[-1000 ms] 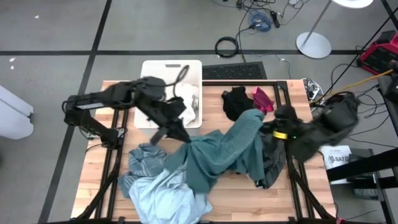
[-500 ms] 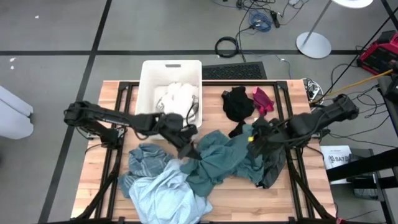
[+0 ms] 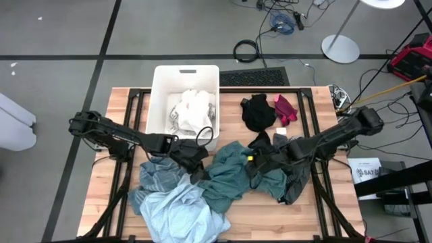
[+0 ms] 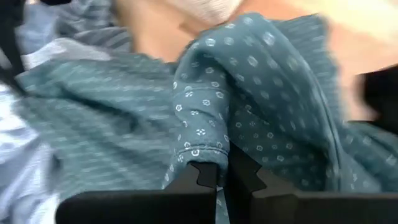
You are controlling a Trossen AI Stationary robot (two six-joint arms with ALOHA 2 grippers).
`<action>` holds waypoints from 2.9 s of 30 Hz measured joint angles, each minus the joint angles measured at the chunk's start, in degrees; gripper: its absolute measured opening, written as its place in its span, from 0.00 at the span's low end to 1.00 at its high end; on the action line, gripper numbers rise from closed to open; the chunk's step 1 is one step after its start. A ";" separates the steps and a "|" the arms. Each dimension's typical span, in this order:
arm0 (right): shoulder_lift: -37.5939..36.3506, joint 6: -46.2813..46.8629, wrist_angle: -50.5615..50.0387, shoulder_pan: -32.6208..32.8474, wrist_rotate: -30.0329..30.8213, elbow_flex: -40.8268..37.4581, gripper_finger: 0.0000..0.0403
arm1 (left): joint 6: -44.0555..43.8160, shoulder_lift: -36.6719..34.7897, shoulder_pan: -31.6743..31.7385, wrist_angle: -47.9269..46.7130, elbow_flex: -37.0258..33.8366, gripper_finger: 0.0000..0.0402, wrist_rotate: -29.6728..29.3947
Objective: Sort clothes
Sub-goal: Put the green shirt into the white laundry bin
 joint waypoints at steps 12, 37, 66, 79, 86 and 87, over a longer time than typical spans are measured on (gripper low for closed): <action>10.96 -9.86 9.72 -3.00 -11.09 1.52 0.01 | -4.29 0.00 0.02 0.49 0.00 0.06 -6.30; 10.69 -12.50 1.58 -9.52 -27.30 7.91 0.74 | 0.83 -15.65 5.26 0.46 0.11 0.23 -0.47; -2.27 23.95 -36.36 7.24 -15.00 3.35 0.61 | 5.94 -7.82 7.34 7.55 1.22 0.23 3.75; -3.13 26.59 -21.77 7.31 -14.65 -6.42 0.17 | 8.07 -10.08 5.69 12.04 1.32 0.20 -1.46; -3.19 23.69 -26.47 7.31 -14.53 1.53 0.02 | 9.61 -15.10 4.92 12.16 3.46 0.10 -4.92; -3.19 23.10 -28.10 7.27 -14.29 3.83 0.01 | 9.74 -15.75 4.92 12.27 3.82 0.09 -5.18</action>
